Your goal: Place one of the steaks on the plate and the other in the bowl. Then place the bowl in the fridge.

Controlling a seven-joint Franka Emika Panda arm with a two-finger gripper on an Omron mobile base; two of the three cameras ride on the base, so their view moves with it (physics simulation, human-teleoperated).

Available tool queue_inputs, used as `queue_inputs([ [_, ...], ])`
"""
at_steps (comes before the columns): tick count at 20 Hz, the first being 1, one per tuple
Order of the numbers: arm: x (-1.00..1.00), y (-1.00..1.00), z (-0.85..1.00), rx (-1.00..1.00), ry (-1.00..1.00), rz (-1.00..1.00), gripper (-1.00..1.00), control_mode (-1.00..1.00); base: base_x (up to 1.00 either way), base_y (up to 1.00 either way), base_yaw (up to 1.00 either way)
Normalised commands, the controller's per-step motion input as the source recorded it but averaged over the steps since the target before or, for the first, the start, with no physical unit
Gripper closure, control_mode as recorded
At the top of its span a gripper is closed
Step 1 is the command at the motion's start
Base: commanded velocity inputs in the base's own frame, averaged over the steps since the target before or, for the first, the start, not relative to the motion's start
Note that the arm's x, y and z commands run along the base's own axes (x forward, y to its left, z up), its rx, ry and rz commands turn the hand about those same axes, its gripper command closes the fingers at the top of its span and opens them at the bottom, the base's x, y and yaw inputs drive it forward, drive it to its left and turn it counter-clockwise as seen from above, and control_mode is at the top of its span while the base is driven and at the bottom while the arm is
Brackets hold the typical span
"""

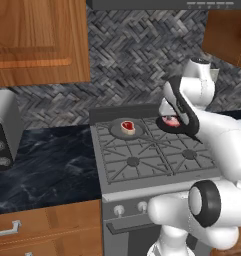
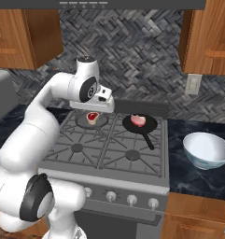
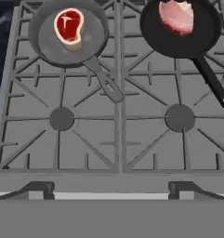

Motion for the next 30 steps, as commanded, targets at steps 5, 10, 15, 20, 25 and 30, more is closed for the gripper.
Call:
queue_inputs([
  [5, 0.70, -0.80, 0.00, 0.00, 0.26, 0.00, -1.00, -1.00, 0.00, 0.00, 0.00],
  [10, 0.32, -0.27, 0.00, 0.00, 0.07, 0.00, -1.00, -1.00, 0.00, 0.00, 0.00],
  [15, 0.28, -0.09, -0.17, -0.05, 0.19, 0.00, -1.00, -1.00, 0.00, 0.00, 0.00],
  [20, 0.34, -0.11, -0.14, -0.01, 0.28, 0.00, -1.00, -1.00, 0.00, 0.00, 0.00],
  [25, 0.10, -0.19, -0.19, 0.00, 0.03, 0.02, -1.00, -1.00, 0.00, 0.00, 0.00],
  [30, 0.18, -0.14, -0.36, 0.00, -0.12, 0.05, -1.00, -1.00, 0.00, 0.00, 0.00],
])
